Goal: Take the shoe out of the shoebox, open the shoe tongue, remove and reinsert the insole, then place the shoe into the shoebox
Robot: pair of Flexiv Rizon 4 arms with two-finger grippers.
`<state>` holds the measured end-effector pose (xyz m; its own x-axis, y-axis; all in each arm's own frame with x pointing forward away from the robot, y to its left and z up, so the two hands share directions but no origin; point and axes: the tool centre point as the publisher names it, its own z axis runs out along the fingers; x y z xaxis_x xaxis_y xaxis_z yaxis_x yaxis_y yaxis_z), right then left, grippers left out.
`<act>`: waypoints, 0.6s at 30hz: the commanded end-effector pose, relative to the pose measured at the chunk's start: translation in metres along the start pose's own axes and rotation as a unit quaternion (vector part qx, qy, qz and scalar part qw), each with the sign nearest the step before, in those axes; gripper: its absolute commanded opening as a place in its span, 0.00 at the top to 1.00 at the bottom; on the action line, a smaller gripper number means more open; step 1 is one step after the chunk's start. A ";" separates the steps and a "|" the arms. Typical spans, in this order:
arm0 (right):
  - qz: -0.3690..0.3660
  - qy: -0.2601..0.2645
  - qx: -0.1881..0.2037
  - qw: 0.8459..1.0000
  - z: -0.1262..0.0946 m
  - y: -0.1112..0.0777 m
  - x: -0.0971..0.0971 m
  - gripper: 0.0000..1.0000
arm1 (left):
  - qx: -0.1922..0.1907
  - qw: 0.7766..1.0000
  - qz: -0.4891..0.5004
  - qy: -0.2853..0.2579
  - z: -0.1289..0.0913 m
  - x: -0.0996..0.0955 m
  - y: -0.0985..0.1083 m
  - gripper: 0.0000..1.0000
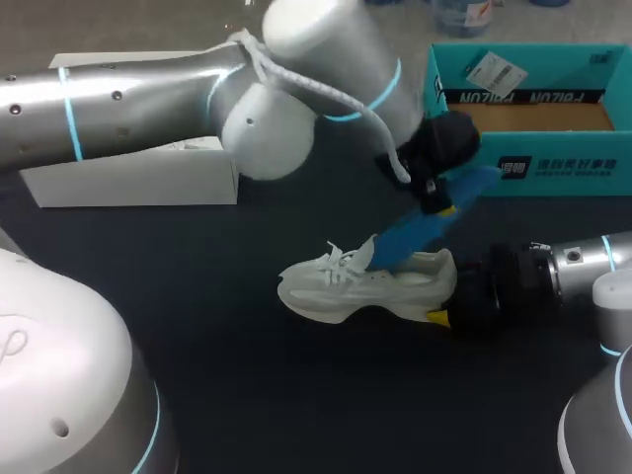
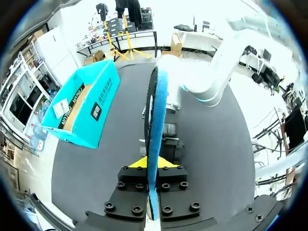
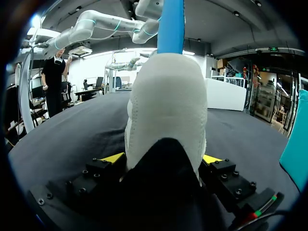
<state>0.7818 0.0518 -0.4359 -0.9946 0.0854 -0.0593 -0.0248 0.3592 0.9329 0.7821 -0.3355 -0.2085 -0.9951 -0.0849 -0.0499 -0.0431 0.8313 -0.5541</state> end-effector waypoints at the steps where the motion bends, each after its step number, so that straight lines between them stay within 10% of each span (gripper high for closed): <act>1: 0.000 0.000 0.002 1.000 0.005 -0.006 0.001 1.00 | 0.096 0.994 -0.036 0.046 -0.067 -0.015 -0.002 1.00; 12: 0.000 0.000 0.002 1.000 0.005 -0.006 0.001 1.00 | 0.211 0.973 -0.055 0.069 -0.153 -0.036 -0.040 1.00; 18: 0.000 0.000 0.002 1.000 0.005 -0.006 0.001 1.00 | 0.211 0.973 -0.055 0.069 -0.153 -0.036 -0.040 1.00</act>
<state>0.7818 0.0517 -0.4359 -0.9946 0.0855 -0.0593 -0.0247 0.3593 0.9329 0.8096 -0.2909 -0.0581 -0.9899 -0.0584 0.1290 -0.1401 0.5376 -0.8315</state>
